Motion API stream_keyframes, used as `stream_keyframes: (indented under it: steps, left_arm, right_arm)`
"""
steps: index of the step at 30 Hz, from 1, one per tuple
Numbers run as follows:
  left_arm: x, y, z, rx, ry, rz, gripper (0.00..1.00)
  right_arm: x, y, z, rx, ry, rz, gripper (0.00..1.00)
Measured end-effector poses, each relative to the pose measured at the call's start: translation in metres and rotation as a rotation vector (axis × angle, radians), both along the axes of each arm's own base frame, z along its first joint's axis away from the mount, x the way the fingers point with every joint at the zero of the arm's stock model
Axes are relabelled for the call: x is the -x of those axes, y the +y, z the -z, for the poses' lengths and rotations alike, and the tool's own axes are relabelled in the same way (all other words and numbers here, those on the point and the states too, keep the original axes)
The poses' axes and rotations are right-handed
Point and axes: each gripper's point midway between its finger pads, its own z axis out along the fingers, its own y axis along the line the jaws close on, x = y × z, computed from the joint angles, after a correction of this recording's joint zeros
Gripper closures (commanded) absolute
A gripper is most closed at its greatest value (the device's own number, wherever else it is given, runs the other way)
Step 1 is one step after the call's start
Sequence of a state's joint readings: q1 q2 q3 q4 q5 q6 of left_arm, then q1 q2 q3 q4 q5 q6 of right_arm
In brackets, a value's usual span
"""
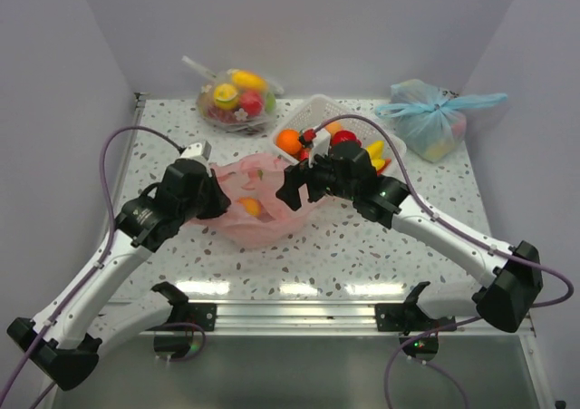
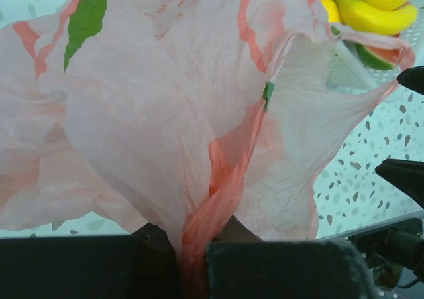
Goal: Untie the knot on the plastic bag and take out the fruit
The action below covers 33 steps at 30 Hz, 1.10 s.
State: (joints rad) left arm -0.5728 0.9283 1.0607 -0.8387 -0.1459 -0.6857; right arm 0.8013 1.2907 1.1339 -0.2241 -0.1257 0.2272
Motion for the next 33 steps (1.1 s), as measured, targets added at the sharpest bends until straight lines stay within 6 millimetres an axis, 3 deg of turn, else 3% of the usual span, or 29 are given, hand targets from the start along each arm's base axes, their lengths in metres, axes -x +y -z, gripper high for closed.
stream_keyframes:
  steps: [4,8,11,19,23,27,33]
  left_arm:
    - [0.021,0.008,0.041,-0.013,0.071,0.008,1.0]
    - [0.051,0.016,0.095,-0.012,0.192,-0.003,1.0]
    - [0.066,0.022,0.116,-0.004,0.241,-0.023,1.0]
    - [0.073,0.023,0.136,-0.002,0.282,-0.03,1.0]
    - [0.077,0.024,0.144,-0.007,0.3,-0.026,1.0]
    - [0.081,0.024,0.152,-0.008,0.318,-0.019,1.0]
    - [0.08,0.023,0.152,-0.003,0.312,-0.017,1.0]
  right_arm:
    - [0.013,0.006,0.024,0.023,0.058,-0.034,0.06]
    - [0.028,0.027,0.037,0.039,0.081,-0.095,0.07]
    - [0.039,0.046,0.058,0.075,0.113,-0.138,0.08]
    - [0.055,0.087,0.124,0.189,0.198,-0.19,0.07]
    - [0.05,0.098,0.142,0.223,0.197,-0.173,0.06]
    - [0.039,0.103,0.147,0.247,0.165,-0.145,0.06]
    - [0.019,0.119,0.131,0.264,0.057,-0.158,0.05]
